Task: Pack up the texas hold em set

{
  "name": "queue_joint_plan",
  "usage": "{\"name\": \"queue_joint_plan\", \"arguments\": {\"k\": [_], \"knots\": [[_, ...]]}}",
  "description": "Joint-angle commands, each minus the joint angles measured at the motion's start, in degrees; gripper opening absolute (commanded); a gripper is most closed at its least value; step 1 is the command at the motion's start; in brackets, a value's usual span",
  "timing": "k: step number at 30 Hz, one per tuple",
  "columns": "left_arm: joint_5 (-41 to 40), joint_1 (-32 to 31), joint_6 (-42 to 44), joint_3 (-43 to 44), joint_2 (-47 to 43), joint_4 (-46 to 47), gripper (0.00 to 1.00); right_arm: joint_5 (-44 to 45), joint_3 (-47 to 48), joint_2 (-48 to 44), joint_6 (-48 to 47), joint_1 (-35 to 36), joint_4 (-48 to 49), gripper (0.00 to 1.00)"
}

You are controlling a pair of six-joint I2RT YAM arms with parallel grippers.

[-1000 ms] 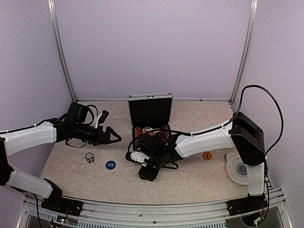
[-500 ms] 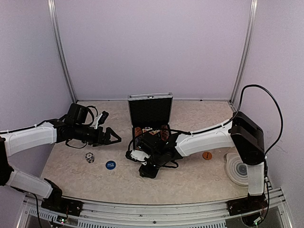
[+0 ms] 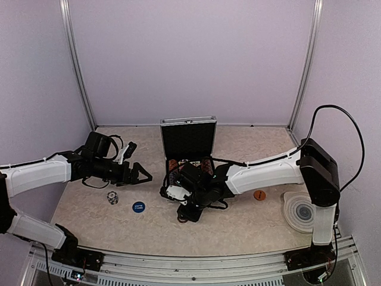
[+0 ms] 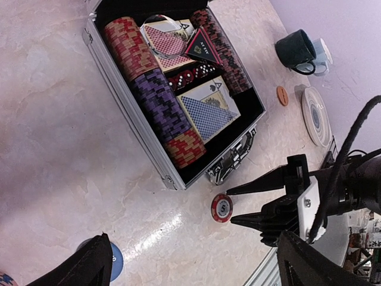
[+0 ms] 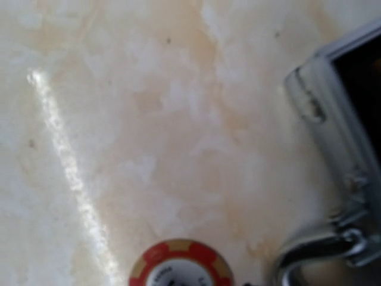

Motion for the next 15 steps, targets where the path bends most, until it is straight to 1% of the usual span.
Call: {"name": "queue_joint_plan", "arguments": {"k": [1, 5, 6, 10, 12, 15], "knots": [[-0.4, -0.6, -0.2, -0.7, -1.1, 0.6, 0.95, 1.2, -0.7, -2.9, -0.1, -0.1, -0.5, 0.36], [-0.4, -0.9, -0.1, -0.8, -1.0, 0.7, 0.95, 1.0, -0.8, -3.2, -0.1, 0.0, -0.8, 0.38], [-0.5, -0.9, -0.1, -0.9, -1.0, 0.7, 0.95, 0.9, -0.8, -3.0, -0.1, 0.0, -1.0, 0.39], [-0.5, -0.9, -0.2, -0.8, -0.9, 0.9, 0.95, 0.2, -1.0, -1.6, -0.1, 0.0, -2.0, 0.54], [-0.5, -0.9, -0.2, -0.9, -0.7, 1.0, 0.95, -0.3, -1.2, -1.0, -0.1, 0.0, -2.0, 0.58], [-0.5, -1.0, -0.2, -1.0, -0.4, 1.2, 0.95, -0.7, -1.3, -0.4, -0.1, 0.0, -1.7, 0.61]]}}
